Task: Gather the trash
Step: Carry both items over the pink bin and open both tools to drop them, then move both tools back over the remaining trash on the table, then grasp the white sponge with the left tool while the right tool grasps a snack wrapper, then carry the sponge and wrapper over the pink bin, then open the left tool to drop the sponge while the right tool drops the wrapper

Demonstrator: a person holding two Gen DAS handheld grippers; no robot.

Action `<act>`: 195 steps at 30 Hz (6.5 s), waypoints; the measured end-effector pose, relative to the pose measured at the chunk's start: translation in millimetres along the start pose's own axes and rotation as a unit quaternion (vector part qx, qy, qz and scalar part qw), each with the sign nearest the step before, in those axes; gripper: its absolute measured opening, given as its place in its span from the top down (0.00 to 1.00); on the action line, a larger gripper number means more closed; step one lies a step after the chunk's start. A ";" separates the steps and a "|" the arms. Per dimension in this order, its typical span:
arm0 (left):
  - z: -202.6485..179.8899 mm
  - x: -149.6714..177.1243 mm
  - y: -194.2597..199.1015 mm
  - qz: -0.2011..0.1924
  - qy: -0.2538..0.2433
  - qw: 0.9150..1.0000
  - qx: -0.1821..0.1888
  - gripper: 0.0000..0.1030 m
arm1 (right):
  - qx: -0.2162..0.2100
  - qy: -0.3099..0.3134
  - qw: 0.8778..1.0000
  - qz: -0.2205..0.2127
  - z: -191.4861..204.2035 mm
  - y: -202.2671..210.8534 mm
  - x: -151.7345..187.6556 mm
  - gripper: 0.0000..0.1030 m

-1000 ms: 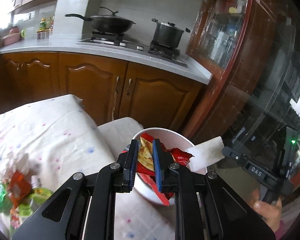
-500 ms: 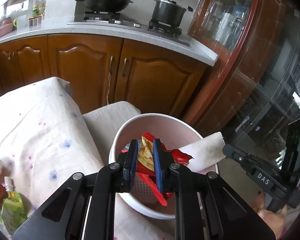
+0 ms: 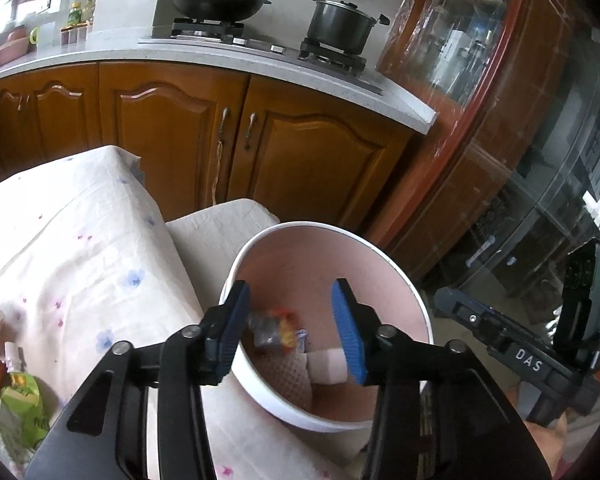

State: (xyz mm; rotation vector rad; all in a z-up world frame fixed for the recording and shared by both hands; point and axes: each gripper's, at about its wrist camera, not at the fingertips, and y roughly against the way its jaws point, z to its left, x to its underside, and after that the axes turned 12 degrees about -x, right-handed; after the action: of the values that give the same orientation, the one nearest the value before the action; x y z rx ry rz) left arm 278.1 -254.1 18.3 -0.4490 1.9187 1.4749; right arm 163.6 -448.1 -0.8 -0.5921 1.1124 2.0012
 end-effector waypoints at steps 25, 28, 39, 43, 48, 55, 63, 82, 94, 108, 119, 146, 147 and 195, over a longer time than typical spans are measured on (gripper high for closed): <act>90.3 42.4 95.7 -0.039 0.077 0.996 -0.035 0.42 | -0.061 0.015 0.998 -0.022 60.5 18.5 24.3 0.28; 110.3 50.3 109.8 -0.046 0.090 0.994 -0.052 0.42 | -0.075 0.020 0.997 -0.008 74.0 10.1 31.6 0.28; 173.9 87.2 154.9 -0.062 0.134 0.985 -0.088 0.38 | -0.114 0.039 0.992 0.022 123.2 -5.8 59.4 0.24; 193.3 98.1 166.7 -0.060 0.153 0.982 -0.095 0.38 | -0.127 0.053 0.990 0.032 141.4 -11.1 67.0 0.24; 213.8 114.2 181.2 -0.063 0.161 0.978 -0.116 0.38 | -0.141 0.063 0.987 0.045 160.0 -20.3 76.5 0.24; 246.9 133.1 190.0 -0.053 0.184 0.971 -0.143 0.38 | -0.154 0.085 0.983 0.056 187.2 -30.4 82.8 0.24; 270.8 144.2 200.9 -0.053 0.191 0.965 -0.169 0.38 | -0.172 0.103 0.977 0.074 216.1 -49.0 86.6 0.24; 299.5 167.1 157.0 0.017 0.160 0.970 -0.185 0.34 | -0.170 0.172 0.960 0.142 284.8 -129.0 93.6 0.56; 295.9 171.1 136.9 0.027 0.120 0.969 -0.213 0.37 | -0.152 0.166 0.957 0.185 288.0 -171.7 99.5 0.89; 284.9 155.0 160.6 -0.015 0.126 0.976 -0.178 0.83 | -0.189 0.152 0.964 0.112 273.9 -110.5 83.1 0.95; 263.6 137.9 191.0 -0.065 0.115 0.977 -0.169 0.86 | -0.194 0.135 0.970 0.061 251.6 -57.8 70.4 0.95; 129.5 70.1 176.4 -0.111 0.045 0.991 -0.058 0.86 | -0.120 0.073 0.990 -0.019 143.9 33.6 48.7 0.95; 124.3 68.2 174.0 -0.110 0.042 0.992 -0.056 0.86 | -0.116 0.070 0.991 -0.022 138.6 36.6 47.4 0.95; -20.7 3.4 0.5 0.012 -0.037 0.998 0.047 0.82 | -0.026 -0.015 1.000 -0.008 5.0 9.4 12.3 0.95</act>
State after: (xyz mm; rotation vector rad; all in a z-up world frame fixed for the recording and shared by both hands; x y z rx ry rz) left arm 269.2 -273.0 19.2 -0.3257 1.9316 1.3890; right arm 148.5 -442.2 -2.1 -0.5946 1.0368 2.0246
